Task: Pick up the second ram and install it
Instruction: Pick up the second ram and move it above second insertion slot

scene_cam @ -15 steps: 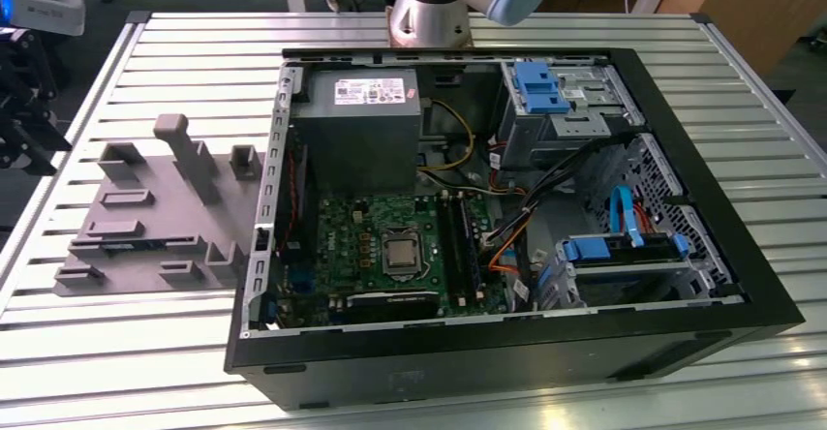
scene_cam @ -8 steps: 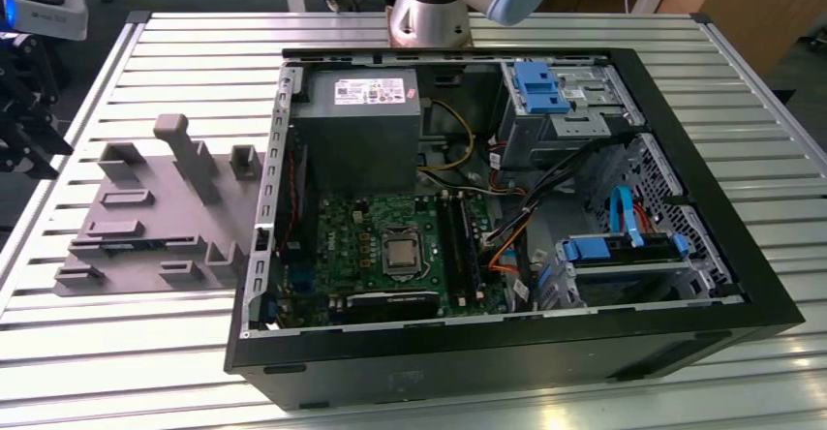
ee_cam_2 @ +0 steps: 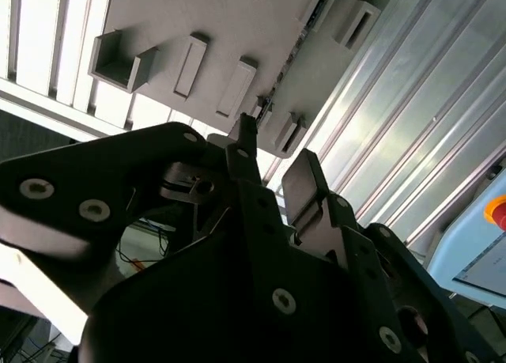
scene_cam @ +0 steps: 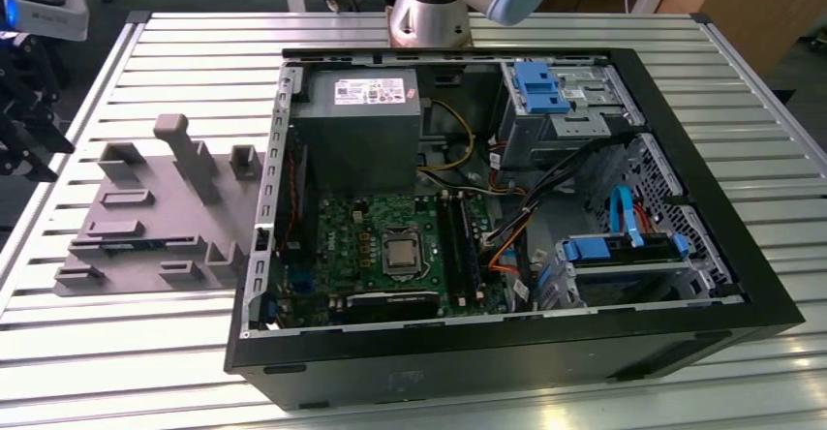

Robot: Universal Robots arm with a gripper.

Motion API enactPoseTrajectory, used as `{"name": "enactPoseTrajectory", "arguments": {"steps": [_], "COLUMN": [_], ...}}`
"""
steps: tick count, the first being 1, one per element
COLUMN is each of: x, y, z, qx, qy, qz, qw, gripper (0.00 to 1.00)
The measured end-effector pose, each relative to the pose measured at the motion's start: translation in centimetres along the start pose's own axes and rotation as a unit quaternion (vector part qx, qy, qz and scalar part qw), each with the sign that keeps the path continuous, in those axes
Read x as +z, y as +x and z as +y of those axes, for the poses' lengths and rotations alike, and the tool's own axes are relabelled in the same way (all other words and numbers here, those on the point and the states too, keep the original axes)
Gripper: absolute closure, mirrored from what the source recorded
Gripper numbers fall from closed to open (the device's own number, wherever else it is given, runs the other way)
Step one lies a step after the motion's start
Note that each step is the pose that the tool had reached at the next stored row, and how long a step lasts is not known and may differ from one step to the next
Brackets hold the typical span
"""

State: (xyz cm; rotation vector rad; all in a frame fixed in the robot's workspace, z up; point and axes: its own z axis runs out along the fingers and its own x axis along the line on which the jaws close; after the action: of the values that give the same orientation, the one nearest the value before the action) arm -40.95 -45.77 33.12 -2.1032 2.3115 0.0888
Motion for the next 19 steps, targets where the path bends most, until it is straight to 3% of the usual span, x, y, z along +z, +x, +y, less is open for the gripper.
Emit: {"name": "enactPoseTrajectory", "arguments": {"steps": [1,2,19], "x": [0.06,0.14,1.97], "y": [0.01,0.01,0.18], "z": [0.00,0.00,-0.06], "qx": [-0.003,-0.005,-0.021], "qy": [-0.0002,-0.0003,-0.0009], "qz": [0.0002,0.0003,0.0027], "qw": [1.0000,1.0000,0.9998], "gripper": [0.63,0.57,0.57]}}
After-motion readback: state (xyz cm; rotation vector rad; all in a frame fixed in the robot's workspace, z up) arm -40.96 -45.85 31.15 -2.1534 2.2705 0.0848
